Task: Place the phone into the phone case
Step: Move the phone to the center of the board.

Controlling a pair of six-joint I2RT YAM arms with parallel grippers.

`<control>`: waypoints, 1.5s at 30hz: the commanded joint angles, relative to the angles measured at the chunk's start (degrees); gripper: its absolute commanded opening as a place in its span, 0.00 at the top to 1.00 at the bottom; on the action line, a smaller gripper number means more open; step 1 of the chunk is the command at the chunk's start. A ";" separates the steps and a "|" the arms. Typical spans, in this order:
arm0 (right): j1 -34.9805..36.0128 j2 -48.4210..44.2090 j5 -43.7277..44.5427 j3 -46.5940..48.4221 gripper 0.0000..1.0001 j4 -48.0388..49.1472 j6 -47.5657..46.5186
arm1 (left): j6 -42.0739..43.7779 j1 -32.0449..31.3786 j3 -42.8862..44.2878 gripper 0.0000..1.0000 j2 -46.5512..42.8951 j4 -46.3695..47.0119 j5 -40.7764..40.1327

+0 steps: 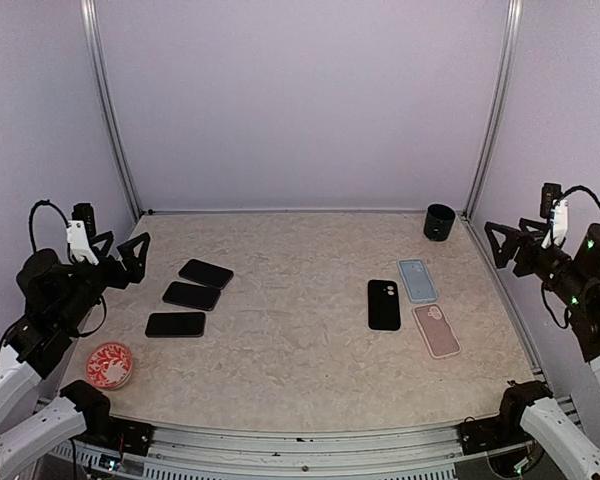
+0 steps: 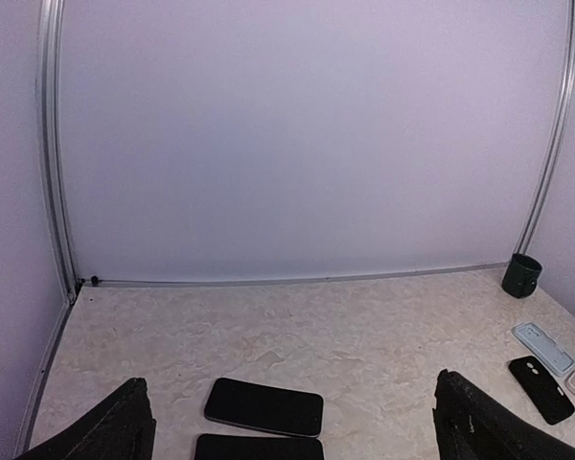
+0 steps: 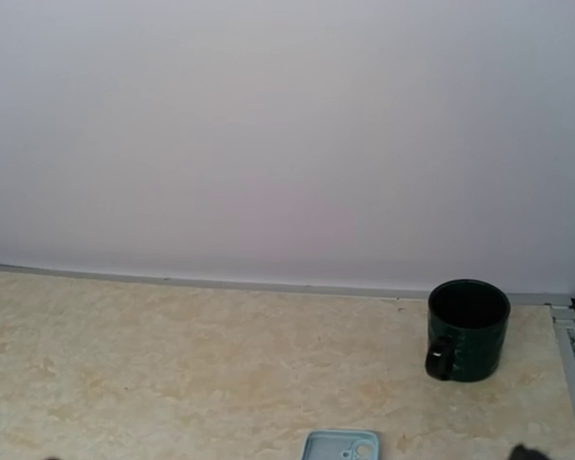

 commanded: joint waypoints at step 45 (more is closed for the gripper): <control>6.22 18.30 0.35 2.14 0.00 -9.49 8.26 | -14.10 -20.74 9.65 0.01 15.06 -8.22 -19.43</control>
